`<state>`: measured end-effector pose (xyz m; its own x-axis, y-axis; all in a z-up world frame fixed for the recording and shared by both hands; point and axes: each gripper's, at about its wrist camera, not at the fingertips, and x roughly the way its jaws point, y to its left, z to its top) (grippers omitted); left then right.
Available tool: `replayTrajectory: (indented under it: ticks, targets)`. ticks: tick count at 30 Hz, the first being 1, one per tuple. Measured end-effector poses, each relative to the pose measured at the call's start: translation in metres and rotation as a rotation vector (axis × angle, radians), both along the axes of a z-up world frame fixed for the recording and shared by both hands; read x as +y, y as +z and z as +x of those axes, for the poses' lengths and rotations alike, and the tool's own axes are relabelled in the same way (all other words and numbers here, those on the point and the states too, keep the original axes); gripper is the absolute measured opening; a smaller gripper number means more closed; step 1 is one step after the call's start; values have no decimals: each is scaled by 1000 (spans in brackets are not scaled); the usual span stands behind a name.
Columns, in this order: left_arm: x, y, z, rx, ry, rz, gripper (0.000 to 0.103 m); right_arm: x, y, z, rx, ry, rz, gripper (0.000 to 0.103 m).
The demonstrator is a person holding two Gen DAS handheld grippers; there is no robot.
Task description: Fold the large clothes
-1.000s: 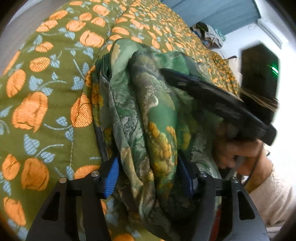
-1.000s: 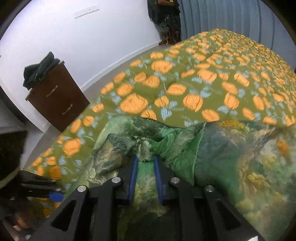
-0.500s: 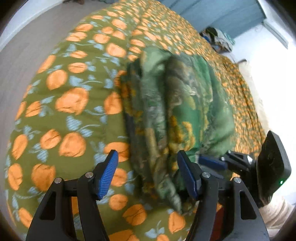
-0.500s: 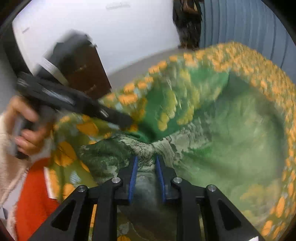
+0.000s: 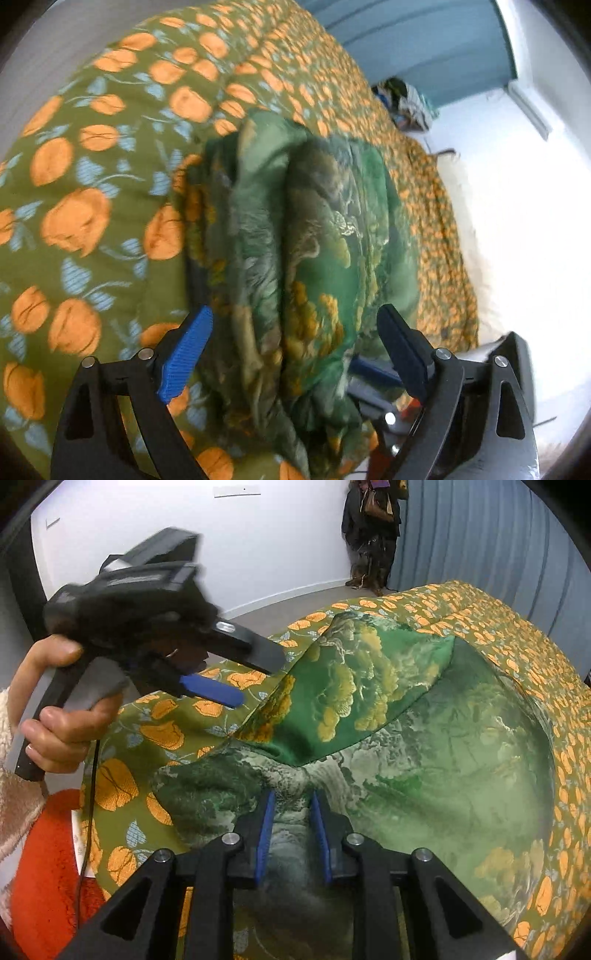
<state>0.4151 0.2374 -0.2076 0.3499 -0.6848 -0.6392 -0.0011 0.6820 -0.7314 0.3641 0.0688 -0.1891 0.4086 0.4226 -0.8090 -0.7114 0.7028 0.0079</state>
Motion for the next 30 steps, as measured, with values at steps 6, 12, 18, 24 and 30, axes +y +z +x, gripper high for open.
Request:
replayTrajectory:
  ticks: [6, 12, 18, 24, 30]
  targets:
    - [-18, -29, 20, 61, -42, 129, 103, -1, -3, 1, 3, -3, 5, 22]
    - [-20, -40, 25, 54, -47, 87, 103, -11, 20, -3, -3, -70, 40, 45]
    - [-25, -40, 29, 39, -67, 122, 103, -45, 77, -14, -128, -204, 24, 90]
    - [-32, -36, 32, 43, -73, 157, 103, -64, 91, -5, -195, -323, -103, 90]
    - [-47, -28, 34, 39, -71, 184, 103, -79, 87, 1, -198, -347, -146, 90]
